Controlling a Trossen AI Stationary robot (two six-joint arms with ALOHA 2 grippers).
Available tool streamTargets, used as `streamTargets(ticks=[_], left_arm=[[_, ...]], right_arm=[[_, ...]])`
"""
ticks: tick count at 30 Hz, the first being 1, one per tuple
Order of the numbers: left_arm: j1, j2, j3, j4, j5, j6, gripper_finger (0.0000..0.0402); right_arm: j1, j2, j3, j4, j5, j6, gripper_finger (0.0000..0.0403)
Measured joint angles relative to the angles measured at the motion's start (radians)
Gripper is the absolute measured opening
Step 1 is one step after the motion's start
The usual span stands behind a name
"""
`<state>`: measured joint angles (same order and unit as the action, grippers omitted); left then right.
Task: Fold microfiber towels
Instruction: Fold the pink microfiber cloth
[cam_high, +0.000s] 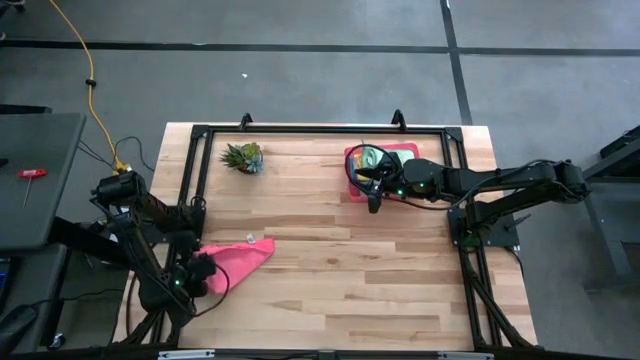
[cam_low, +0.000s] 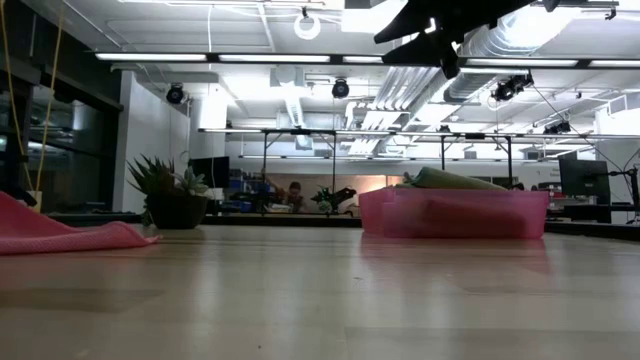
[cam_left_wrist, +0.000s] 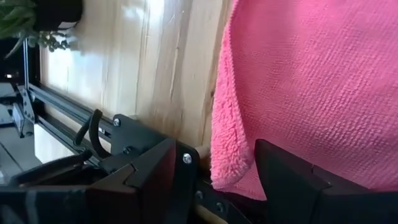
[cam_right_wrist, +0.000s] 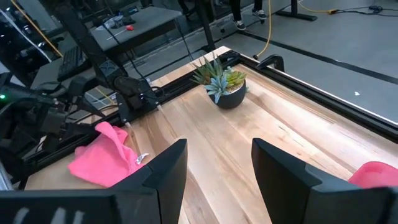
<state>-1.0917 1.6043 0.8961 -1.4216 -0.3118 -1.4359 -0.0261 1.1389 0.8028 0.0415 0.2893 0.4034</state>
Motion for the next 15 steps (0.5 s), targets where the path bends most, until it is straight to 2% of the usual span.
streamTargets(ticks=[3,8,11,15], left_arm=[[0.006,0.0,-0.013,0.0,0.01,-0.054,0.0208],[0.018,0.0,-0.037,0.0,0.092,-0.124,0.0187],[0.018,0.0,-0.038,0.0,0.126,-0.136,0.0153],[0.018,0.0,-0.038,0.0,0.122,-0.144,0.0082]], right_arm=[[0.0,0.0,0.0,0.0,0.004,0.009,0.0172],[0.0,0.0,0.0,0.0,0.004,0.018,0.0172],[0.0,0.0,0.0,0.0,0.004,0.024,0.0172],[0.0,0.0,0.0,0.0,0.003,0.026,0.0172]])
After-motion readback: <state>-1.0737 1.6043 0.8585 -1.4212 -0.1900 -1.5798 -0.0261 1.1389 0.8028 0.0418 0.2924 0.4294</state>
